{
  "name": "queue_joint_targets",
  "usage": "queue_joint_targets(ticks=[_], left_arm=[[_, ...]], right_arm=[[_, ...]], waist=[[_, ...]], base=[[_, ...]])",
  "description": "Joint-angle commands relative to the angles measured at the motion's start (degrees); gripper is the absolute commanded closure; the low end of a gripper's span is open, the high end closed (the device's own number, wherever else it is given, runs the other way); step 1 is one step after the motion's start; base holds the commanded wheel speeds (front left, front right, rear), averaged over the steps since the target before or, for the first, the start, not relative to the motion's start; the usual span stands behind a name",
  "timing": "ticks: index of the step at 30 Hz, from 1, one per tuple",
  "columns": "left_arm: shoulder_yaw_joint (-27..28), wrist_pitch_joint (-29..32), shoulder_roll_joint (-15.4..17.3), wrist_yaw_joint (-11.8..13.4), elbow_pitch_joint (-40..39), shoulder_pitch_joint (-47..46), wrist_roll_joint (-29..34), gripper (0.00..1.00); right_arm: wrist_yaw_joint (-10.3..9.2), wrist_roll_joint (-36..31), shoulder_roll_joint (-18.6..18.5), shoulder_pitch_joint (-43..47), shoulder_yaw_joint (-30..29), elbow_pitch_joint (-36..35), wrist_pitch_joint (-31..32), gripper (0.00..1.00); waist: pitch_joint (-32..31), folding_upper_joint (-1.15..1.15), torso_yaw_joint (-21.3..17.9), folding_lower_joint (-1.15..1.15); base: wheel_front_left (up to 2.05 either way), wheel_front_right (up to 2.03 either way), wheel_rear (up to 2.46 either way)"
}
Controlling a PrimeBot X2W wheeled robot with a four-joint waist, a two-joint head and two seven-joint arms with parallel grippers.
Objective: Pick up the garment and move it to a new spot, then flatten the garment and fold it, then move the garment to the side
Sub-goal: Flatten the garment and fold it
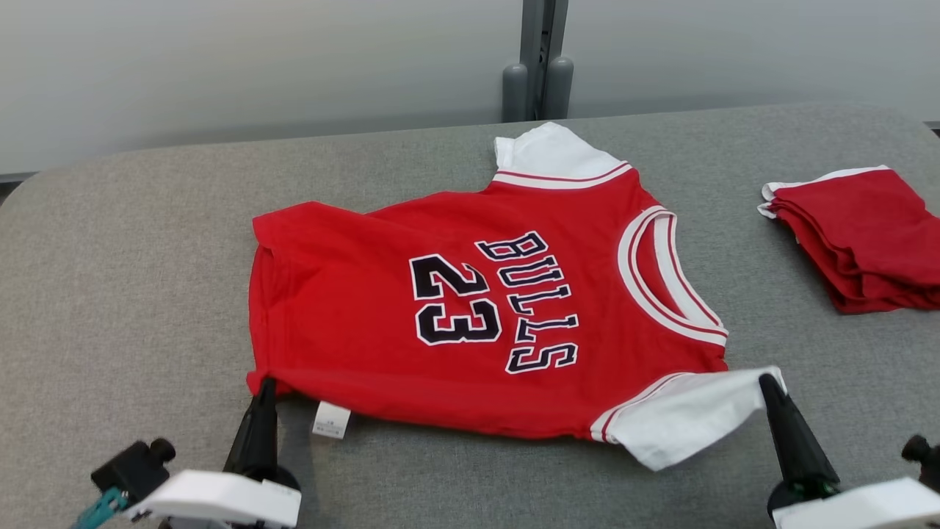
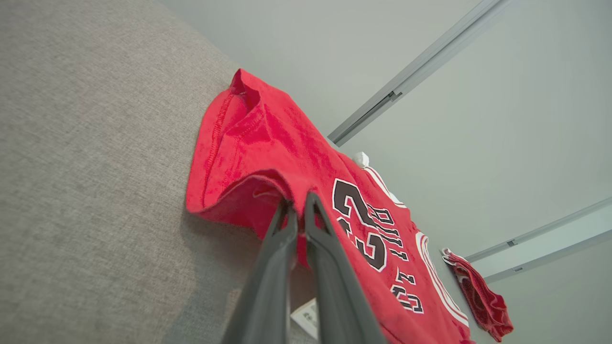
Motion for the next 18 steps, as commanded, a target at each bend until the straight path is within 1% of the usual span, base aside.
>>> queue_joint_targets(ticks=[1, 6, 10, 18], left_arm=[[0.17, 0.08, 0.0, -0.51, 0.96, -1.88, -0.09, 1.0], [-0.47, 0.39, -1.72, -1.43, 9.32, -9.39, 0.33, 1.0], [0.28, -0.04, -2.83, -1.83, 15.61, -14.75, 0.4, 1.0], [-0.02, -0.68, -4.06, -3.31, 25.67, -21.83, 1.88, 1.0]], right_arm=[[0.02, -0.27, 0.07, -1.59, -0.28, 0.81, 0.23, 1.0], [0.02, -1.63, 0.37, -8.69, -1.38, 7.77, -0.51, 1.0], [0.02, -1.9, 0.53, -14.19, -2.06, 12.71, -1.3, 1.0], [0.02, -4.23, -0.11, -23.39, -0.78, 22.75, -1.84, 1.0]], waist=[[0.33, 0.0, 0.2, 0.0], [2.12, 0.0, 0.87, 0.0], [3.95, 0.0, 0.88, 0.0], [6.22, 0.0, 1.1, 0.0]], base=[[0.0, 0.0, 0.0], [0.0, 0.0, 0.0], [0.0, 0.0, 0.0], [0.0, 0.0, 0.0]])
